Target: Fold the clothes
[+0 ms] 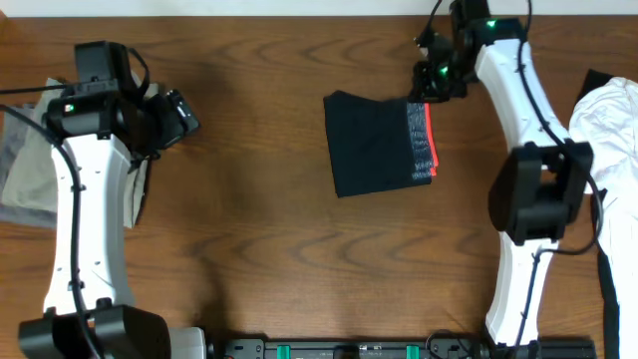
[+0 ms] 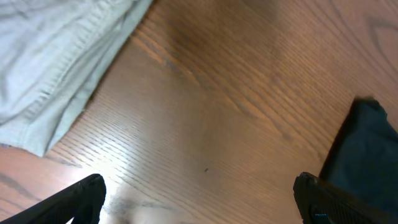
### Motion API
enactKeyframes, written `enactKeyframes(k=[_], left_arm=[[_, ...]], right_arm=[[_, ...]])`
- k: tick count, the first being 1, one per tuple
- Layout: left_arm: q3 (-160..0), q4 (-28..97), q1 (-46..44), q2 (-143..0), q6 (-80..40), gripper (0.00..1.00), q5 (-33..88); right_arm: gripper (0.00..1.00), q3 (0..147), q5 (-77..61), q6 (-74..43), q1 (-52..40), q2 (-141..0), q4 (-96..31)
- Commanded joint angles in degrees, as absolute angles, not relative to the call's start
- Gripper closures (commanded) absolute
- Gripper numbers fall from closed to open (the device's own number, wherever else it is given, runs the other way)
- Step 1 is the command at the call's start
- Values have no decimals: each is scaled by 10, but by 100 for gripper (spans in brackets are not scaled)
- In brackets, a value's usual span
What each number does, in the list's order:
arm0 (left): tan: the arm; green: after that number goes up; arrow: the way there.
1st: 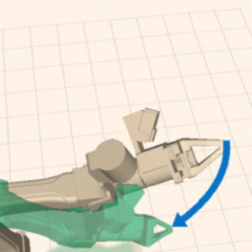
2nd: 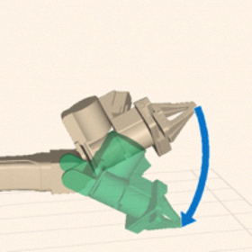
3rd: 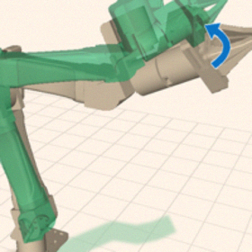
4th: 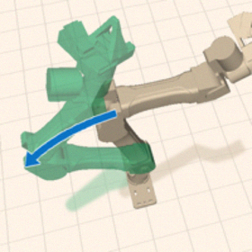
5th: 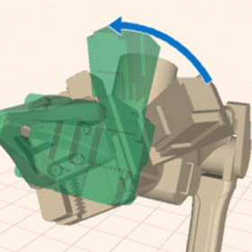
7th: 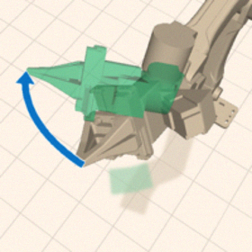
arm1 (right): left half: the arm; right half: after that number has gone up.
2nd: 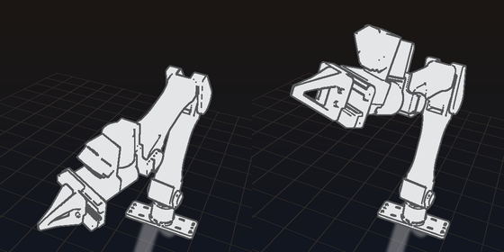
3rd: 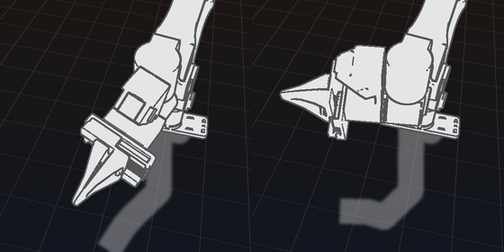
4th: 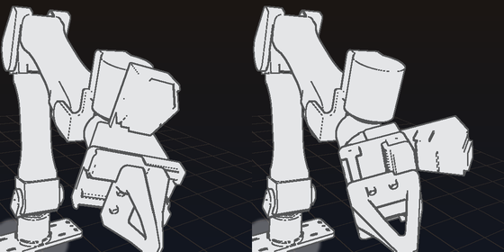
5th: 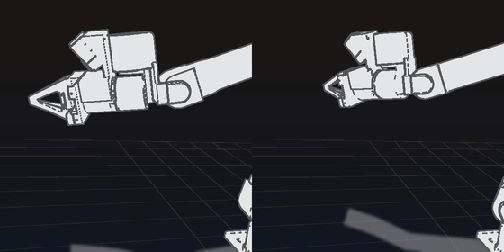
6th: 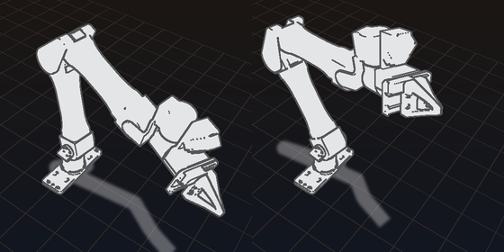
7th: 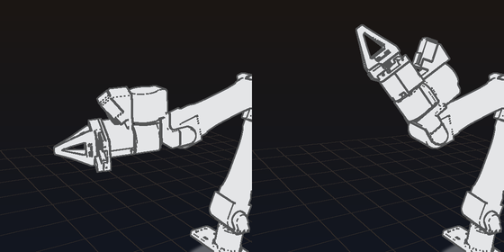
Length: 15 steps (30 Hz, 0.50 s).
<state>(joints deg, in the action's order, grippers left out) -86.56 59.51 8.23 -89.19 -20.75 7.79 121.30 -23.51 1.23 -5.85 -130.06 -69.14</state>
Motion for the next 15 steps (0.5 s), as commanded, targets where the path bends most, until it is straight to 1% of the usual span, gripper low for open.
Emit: enactKeyframes(k=[1, 4, 7, 15], left_arm=[[-857, 593, 68, -905, -194, 2, 101], [-857, 589, 57, -909, -194, 2, 100], [-856, 587, 50, -911, -194, 2, 100], [-857, 587, 49, -911, -194, 2, 100]], right_arm=[[99, 1222, -240, 40, -61, -1283, -724], [99, 1193, -279, 76, -58, -1288, -749], [99, 1142, -323, 105, -52, -1289, -738], [99, 973, -473, 125, -7, -1289, -647]])
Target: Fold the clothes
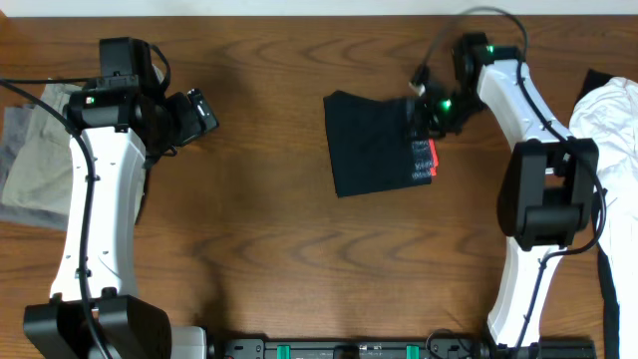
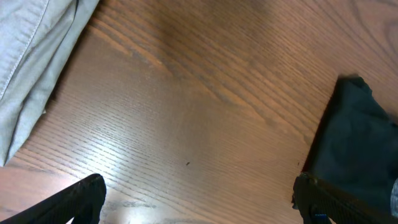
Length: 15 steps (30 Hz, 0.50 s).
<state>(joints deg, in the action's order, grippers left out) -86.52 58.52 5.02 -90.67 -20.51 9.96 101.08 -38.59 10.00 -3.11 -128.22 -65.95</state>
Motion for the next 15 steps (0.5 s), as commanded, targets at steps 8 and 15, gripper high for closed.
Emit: enactKeyframes(k=[8, 15], left_arm=[[-856, 587, 49, -911, -194, 2, 100], [-857, 581, 49, -911, -175, 2, 122]], right_arm=[[99, 858, -483, 122, 53, -1289, -596], [99, 878, -479, 74, 99, -1286, -602]])
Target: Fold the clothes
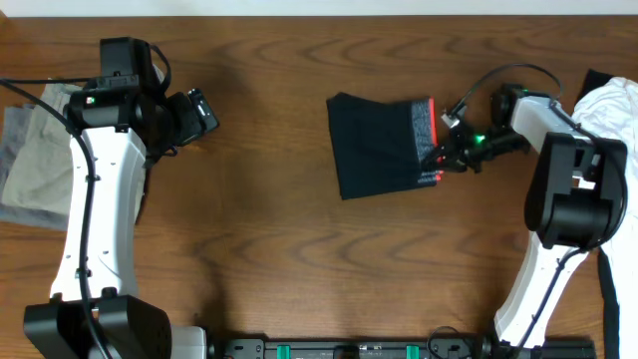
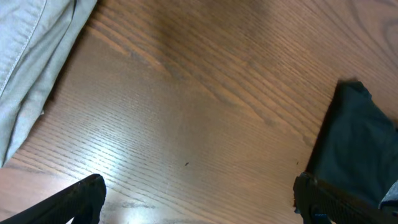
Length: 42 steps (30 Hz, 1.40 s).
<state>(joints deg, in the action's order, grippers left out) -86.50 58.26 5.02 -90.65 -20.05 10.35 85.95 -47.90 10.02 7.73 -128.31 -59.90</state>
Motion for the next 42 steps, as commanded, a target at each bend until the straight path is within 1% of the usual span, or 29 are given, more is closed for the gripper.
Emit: enactKeyframes(k=[1, 5, 9, 11, 13, 14, 15, 18, 19, 21, 22, 24, 27, 35, 38, 42], left_arm=[[-857, 580, 49, -911, -163, 2, 139], [-857, 571, 49, -911, -116, 2, 221], [-856, 565, 44, -912, -110, 2, 269], [-856, 565, 36, -917, -110, 2, 276], [-856, 564, 24, -925, -110, 2, 279], [-856, 562, 17, -931, -110, 2, 279], [-856, 560, 9, -938, -110, 2, 279], [-856, 549, -9, -959, -114, 2, 279], [-856, 546, -13, -966, -117, 2, 279], [-856, 543, -19, -977, -119, 2, 279], [-856, 543, -21, -981, -119, 2, 279], [-856, 544, -22, -984, -119, 2, 279], [-856, 543, -22, -984, -119, 2, 279], [-856, 545, -22, -984, -118, 2, 279], [-856, 545, -22, -984, -118, 2, 279], [-856, 545, -22, -984, -118, 2, 279]], right_arm=[[99, 889, -479, 69, 104, -1283, -610], [99, 940, -481, 69, 109, -1258, -654], [98, 983, -479, 69, 104, -1218, -684], [88, 994, -472, 69, 101, -1195, -685], [61, 998, -468, 69, 96, -1174, -675], [52, 998, -468, 69, 91, -1164, -659], [53, 998, -468, 63, 86, -1157, -641], [71, 997, -468, 41, 68, -1158, -583], [74, 997, -468, 36, 62, -1163, -569], [84, 997, -468, 20, 50, -1175, -543], [87, 997, -471, 12, 44, -1183, -531], [89, 997, -473, 1, 33, -1203, -507], [96, 997, -497, -7, 23, -1242, -469], [96, 997, -509, -43, 39, -1345, -374], [94, 997, -510, -50, 49, -1381, -342], [96, 997, -508, -61, 62, -1398, -320]])
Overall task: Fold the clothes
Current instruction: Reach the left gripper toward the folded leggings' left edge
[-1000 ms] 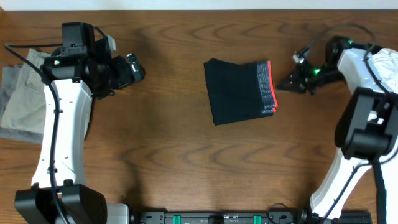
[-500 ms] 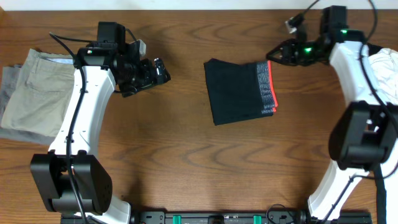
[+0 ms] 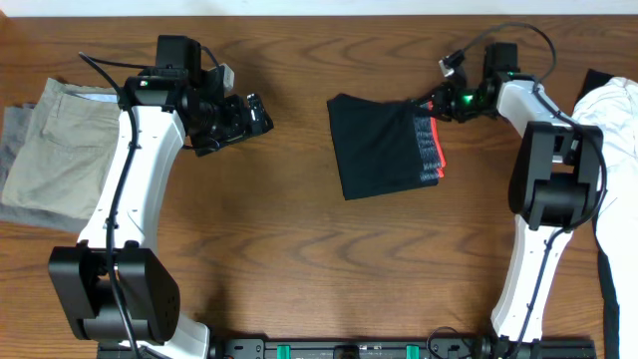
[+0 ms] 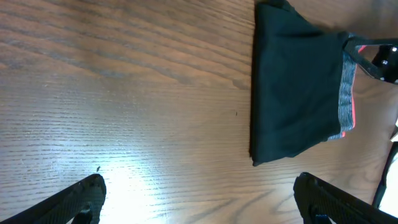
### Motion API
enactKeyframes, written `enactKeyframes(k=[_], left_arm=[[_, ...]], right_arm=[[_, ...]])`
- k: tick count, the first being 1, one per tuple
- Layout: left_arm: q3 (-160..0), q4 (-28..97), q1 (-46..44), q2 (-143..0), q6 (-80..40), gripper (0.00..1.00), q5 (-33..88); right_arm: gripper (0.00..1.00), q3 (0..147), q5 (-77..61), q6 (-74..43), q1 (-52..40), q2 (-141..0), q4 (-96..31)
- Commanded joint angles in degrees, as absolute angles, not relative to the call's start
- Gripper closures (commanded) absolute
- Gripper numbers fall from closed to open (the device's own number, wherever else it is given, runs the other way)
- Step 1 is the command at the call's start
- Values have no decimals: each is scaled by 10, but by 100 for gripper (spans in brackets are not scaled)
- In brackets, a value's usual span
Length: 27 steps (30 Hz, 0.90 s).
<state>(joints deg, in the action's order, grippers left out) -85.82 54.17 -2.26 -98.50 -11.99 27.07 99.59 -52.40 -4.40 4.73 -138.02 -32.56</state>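
A black garment (image 3: 379, 145) with a grey and red waistband lies folded flat on the wooden table, right of centre. The left wrist view shows the whole garment (image 4: 292, 81). My left gripper (image 3: 261, 115) hangs to its left, over bare wood; its jaws (image 4: 199, 182) stand wide open and hold nothing. My right gripper (image 3: 434, 100) is at the upper right corner of the waistband, also seen as dark fingers (image 4: 373, 62) at that corner. Whether it grips the cloth is unclear.
Folded khaki trousers (image 3: 55, 150) lie on a grey garment at the left edge. A crumpled white garment (image 3: 608, 130) lies at the right edge, with a dark item (image 3: 598, 80) beside it. The table's far edge (image 3: 319, 12) runs along the top.
My left gripper has moved right, from near the khaki pile toward the black garment, still open. My right gripper went from the waistband's lower right edge to its upper right corner.
First my left gripper was open by the khaki pile and my right gripper was at the garment's upper right corner. Then the right gripper was on the waistband, then at its lower right edge. Now it is back at the upper corner and the left gripper is nearer.
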Motion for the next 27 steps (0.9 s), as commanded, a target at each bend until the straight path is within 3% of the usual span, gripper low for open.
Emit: enactKeyframes(k=[1, 7, 13, 16, 19, 20, 23, 27], left_arm=[[-856, 545, -22, -984, -118, 2, 279], [-856, 546, -22, -984, -109, 2, 279], [-856, 547, -34, -985, -109, 2, 279], [-856, 541, -50, -986, -108, 2, 279], [-856, 533, -70, -991, -108, 2, 279], [-856, 530, -76, -995, -108, 2, 281], [-856, 515, -89, -1011, -109, 2, 305], [-856, 472, -97, -1055, -109, 2, 396]], right_arm=[[96, 999, -508, -61, 66, -1396, -320], [96, 1060, -495, -60, 84, -1361, -383], [94, 1170, -356, -59, 89, -1297, -545], [83, 1190, -281, -60, 84, -1259, -618], [61, 1190, -243, -59, 78, -1232, -670], [59, 1190, -237, -59, 76, -1227, -687], [68, 1190, -238, -60, 72, -1221, -722], [62, 1189, -237, -59, 67, -1221, -729]])
